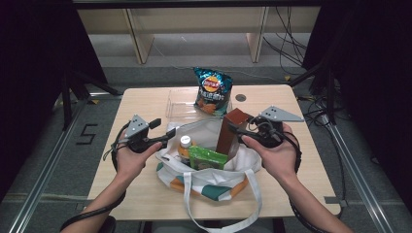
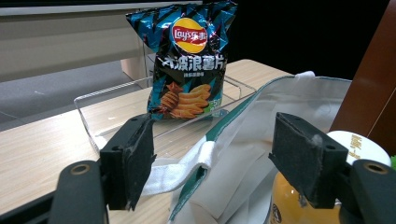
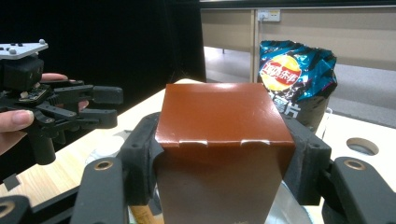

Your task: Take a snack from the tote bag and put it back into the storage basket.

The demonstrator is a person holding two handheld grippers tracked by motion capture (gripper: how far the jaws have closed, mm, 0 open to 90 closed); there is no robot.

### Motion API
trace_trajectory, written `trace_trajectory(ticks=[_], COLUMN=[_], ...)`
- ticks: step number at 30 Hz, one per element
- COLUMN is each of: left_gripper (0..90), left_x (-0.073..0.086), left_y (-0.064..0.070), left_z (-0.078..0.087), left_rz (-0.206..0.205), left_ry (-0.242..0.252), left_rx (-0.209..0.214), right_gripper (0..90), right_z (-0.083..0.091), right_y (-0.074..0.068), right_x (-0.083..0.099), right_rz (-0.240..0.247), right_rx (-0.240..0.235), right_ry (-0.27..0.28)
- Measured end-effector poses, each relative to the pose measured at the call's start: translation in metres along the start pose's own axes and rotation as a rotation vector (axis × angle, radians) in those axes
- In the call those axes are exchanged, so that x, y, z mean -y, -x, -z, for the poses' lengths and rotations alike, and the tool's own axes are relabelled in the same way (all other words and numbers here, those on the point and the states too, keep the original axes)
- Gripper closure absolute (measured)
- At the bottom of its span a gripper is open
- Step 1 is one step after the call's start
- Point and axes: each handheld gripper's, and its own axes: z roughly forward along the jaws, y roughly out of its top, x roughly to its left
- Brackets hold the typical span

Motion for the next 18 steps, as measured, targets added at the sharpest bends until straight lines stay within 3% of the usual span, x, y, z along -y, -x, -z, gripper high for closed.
trace_trajectory(ticks=[4, 11, 15, 18], left_gripper=[29.0, 29.0, 29.0, 29.0], left_x=[0.000, 0.000, 0.000, 0.000], left_y=[-0.001, 0.001, 0.000, 0.000], left_z=[0.000, 0.000, 0.000, 0.000], left_rz=[-0.006, 0.002, -0.001, -0.002], left_ry=[0.002, -0.001, -0.002, -0.001], left_rx=[-0.002, 0.001, 0.000, 0.000], right_gripper=[39.5, 39.6, 39.6, 39.6], right_z=[0.001, 0.001, 0.001, 0.000], right_y=[0.000, 0.002, 0.000, 0.002], right_x=[-0.003, -0.011, -0.013, -0.016], right_rz=[-0.019, 0.017, -0.019, 0.002], right_rx=[-0.004, 0.010, -0.002, 0.002], right_ry=[-0.003, 0.013, 0.016, 0.016])
